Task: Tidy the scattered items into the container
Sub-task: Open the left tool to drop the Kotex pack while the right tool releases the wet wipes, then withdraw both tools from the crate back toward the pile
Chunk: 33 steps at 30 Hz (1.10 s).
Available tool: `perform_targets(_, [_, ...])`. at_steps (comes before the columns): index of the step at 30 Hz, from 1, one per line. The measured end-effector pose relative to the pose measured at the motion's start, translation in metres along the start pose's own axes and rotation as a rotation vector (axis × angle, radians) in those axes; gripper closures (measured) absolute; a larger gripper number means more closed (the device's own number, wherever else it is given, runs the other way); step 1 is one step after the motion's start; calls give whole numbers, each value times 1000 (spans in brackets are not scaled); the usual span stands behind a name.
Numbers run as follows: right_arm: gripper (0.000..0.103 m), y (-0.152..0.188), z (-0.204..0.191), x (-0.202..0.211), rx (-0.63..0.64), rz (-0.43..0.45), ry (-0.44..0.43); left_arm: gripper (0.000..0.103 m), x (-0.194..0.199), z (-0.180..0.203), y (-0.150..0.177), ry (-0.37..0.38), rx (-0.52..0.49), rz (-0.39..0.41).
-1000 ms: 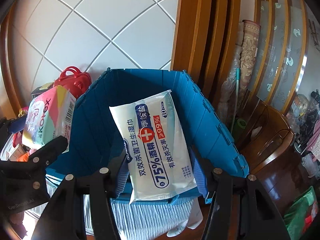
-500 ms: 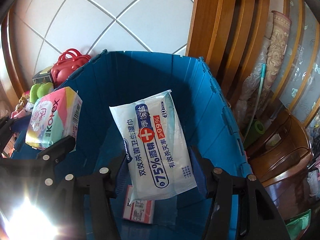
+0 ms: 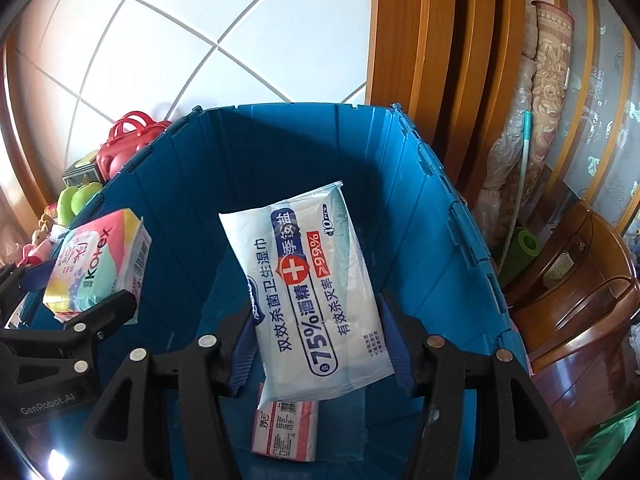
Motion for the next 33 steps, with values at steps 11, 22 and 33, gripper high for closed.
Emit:
perform_targets(11, [27, -2, 1, -1, -2, 2, 47, 7, -1, -2, 0, -2, 5, -7])
perform_targets(22, [27, 0, 3, -1, -13, -4, 35, 7, 4, -2, -1, -30, 2, 37])
perform_targets(33, [5, 13, -8, 14, 38, 13, -1, 7, 48, -22, 23, -59, 43, 114])
Point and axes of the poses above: each gripper's, at about its wrist camera, not at the fingertips, and x roughly against the way its jaws point, z to its right, y to its underside, the point moved 8 cm from there along -x, roughly the way its jaws point, and after that the axes turned 13 degrees about -y, right-handed, at the moved point
